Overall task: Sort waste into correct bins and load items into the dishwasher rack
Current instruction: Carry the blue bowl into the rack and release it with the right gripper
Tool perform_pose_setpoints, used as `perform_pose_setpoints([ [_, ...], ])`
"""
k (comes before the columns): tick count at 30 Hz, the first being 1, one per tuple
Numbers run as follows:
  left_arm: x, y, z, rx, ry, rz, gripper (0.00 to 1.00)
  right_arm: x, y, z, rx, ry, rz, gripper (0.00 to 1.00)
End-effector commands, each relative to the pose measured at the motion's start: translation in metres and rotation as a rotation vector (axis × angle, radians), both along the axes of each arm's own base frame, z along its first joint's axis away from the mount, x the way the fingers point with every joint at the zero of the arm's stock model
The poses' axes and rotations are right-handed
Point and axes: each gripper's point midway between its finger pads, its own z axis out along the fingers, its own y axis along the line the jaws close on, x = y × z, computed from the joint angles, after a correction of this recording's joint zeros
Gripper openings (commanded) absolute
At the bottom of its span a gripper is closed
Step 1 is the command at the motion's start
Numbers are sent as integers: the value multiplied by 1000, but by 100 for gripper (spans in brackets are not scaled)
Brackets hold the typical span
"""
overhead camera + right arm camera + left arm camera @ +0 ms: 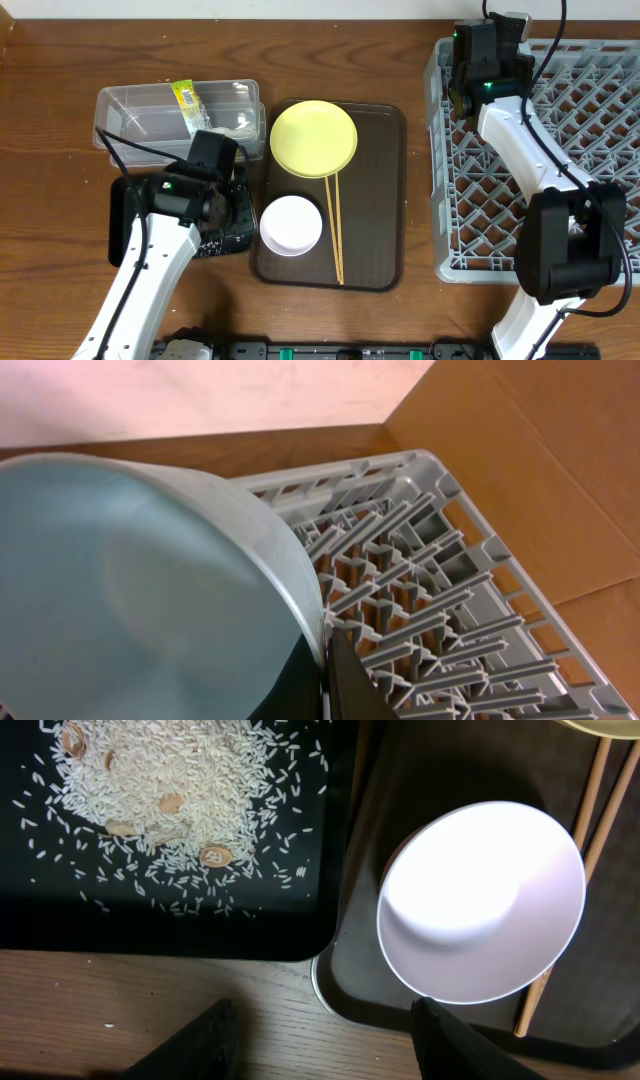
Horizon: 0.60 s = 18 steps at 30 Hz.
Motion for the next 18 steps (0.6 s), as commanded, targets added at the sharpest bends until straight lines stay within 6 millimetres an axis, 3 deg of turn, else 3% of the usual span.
perform_pose_setpoints([
  [1,2,4,1,14,-3,16,58,0,-1,-6,-9,-4,-29,1],
  [4,2,4,1,13,-3,17,58,1,-1,-4,-7,-14,-29,1],
  [10,0,4,1,15,3,17,58,4,-6,18,-75,-96,-77,1],
  [18,0,4,1,15,4,16,58,5,5,1,-106,-15,-37,1],
])
